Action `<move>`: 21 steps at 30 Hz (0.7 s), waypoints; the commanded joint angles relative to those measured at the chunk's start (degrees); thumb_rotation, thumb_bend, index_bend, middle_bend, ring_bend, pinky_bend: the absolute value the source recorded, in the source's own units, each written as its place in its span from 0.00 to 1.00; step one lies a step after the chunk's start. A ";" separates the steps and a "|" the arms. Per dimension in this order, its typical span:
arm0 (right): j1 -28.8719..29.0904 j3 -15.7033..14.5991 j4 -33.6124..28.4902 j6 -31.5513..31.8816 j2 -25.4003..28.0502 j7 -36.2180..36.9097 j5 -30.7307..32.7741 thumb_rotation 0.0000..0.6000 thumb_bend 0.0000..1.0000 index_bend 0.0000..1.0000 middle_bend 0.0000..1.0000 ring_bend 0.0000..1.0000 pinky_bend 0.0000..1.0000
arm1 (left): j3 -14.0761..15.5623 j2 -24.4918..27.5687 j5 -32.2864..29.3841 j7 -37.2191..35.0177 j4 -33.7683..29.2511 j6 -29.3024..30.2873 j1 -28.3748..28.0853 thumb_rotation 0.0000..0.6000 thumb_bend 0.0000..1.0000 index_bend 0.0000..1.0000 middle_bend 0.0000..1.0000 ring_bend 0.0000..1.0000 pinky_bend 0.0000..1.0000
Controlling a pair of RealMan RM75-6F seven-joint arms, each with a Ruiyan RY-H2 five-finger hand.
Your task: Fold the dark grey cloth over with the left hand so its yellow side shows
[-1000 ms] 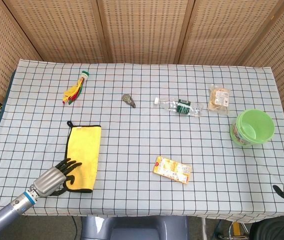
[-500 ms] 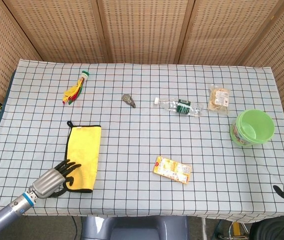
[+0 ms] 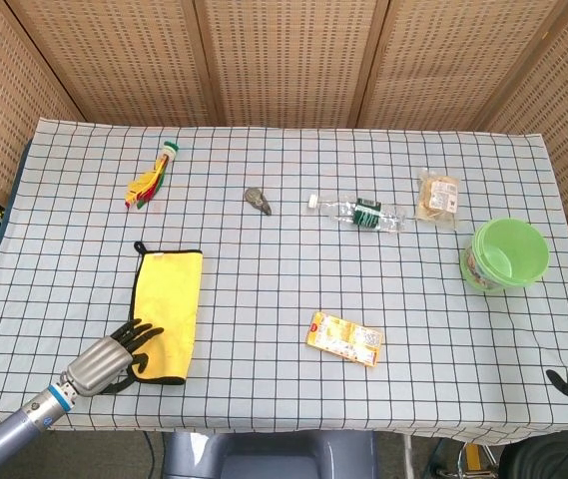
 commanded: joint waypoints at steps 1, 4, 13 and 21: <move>-0.01 -0.01 0.01 0.03 0.01 0.07 -0.04 1.00 0.00 0.00 0.00 0.00 0.00 | -0.04 -0.02 0.01 -0.06 -0.04 0.01 0.01 1.00 0.45 0.54 0.00 0.00 0.00; -0.01 -0.01 0.02 0.02 0.02 0.12 -0.03 1.00 0.00 0.00 0.00 0.00 0.00 | -0.11 -0.09 0.03 -0.12 -0.09 0.03 -0.01 1.00 0.45 0.55 0.00 0.00 0.00; -0.02 -0.03 0.01 0.03 0.00 0.08 -0.09 1.00 0.00 0.00 0.00 0.00 0.00 | 0.21 0.64 0.49 -0.40 -0.66 0.52 0.07 1.00 0.45 0.56 0.00 0.00 0.00; -0.02 -0.10 -0.06 0.05 -0.02 -0.06 -0.24 1.00 0.00 0.00 0.00 0.00 0.00 | 0.56 1.61 0.68 0.04 -0.99 0.88 0.46 1.00 0.45 0.56 0.00 0.00 0.00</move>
